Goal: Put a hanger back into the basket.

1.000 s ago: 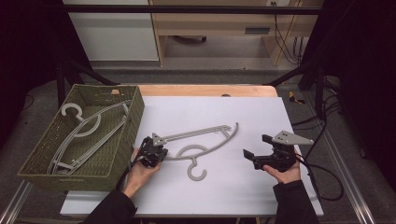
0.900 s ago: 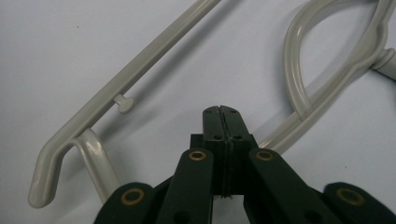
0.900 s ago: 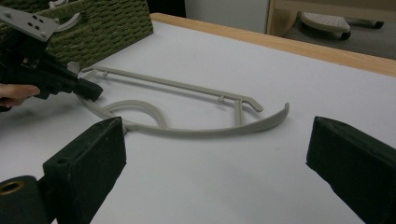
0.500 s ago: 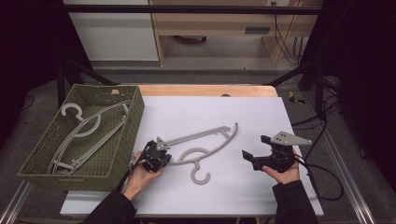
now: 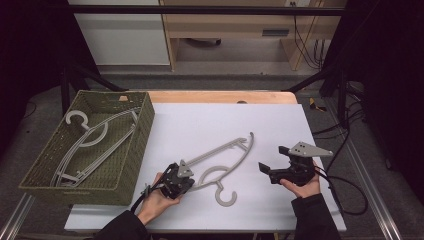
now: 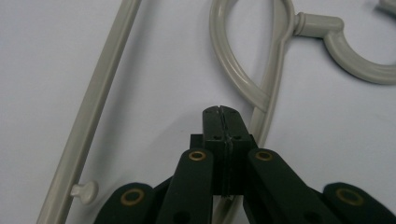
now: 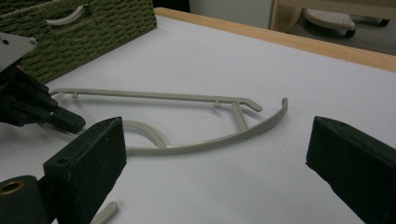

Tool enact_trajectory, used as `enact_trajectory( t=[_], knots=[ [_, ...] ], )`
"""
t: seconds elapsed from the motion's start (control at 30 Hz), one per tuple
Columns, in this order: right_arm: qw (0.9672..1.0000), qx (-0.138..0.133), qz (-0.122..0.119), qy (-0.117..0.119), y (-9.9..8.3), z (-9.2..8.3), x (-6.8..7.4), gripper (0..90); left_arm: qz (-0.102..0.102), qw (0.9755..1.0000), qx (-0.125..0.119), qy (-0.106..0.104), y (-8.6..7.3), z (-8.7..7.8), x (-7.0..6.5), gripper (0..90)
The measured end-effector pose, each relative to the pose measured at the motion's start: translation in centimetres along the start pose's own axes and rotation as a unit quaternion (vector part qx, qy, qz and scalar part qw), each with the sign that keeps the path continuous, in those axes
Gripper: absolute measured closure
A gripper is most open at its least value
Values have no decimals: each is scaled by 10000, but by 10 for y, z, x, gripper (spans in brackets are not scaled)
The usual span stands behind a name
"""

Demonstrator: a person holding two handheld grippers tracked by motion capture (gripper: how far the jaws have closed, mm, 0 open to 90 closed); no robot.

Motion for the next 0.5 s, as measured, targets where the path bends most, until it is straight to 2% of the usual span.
enact_trajectory(
  t=[0.03, 0.1, 0.17, 0.23, 0.3, 0.37, 0.5],
  knots=[
    [10000, 7, 13, 14, 0, 0, 1, 51, 19, 10000, -11, -55, 1, 0, -3, 898],
    [10000, 27, -20, 6, -1, 1, 0, 51, 86, 10000, -19, -27, 2, 0, -6, 898],
    [10000, 32, -1, 1, -1, 1, 1, 51, 101, 9998, -76, -178, 4, 0, -14, 898],
    [10000, 51, -4, 1, -2, 2, 1, 51, 246, 9994, -91, -209, 7, 0, -22, 898],
    [10000, 56, -9, 1, -3, 2, 1, 51, 287, 9993, -121, -217, 9, 1, -26, 898],
    [10000, 70, -23, 17, -3, 2, 2, 51, 311, 9992, -116, -213, 9, 1, -26, 898],
    [9999, 108, -12, 12, -5, 5, 3, 51, 239, 9991, -160, -299, 10, -2, -24, 895]
  ],
)
Point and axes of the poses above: each handheld gripper's, and its own axes: z roughly forward along the jaws, y roughly out of its top, x roughly to its left, the point moved 9 cm from there along z, roughly forward along the jaws, and after that the axes turned 15 degrees about z, right-handed, at the moved point
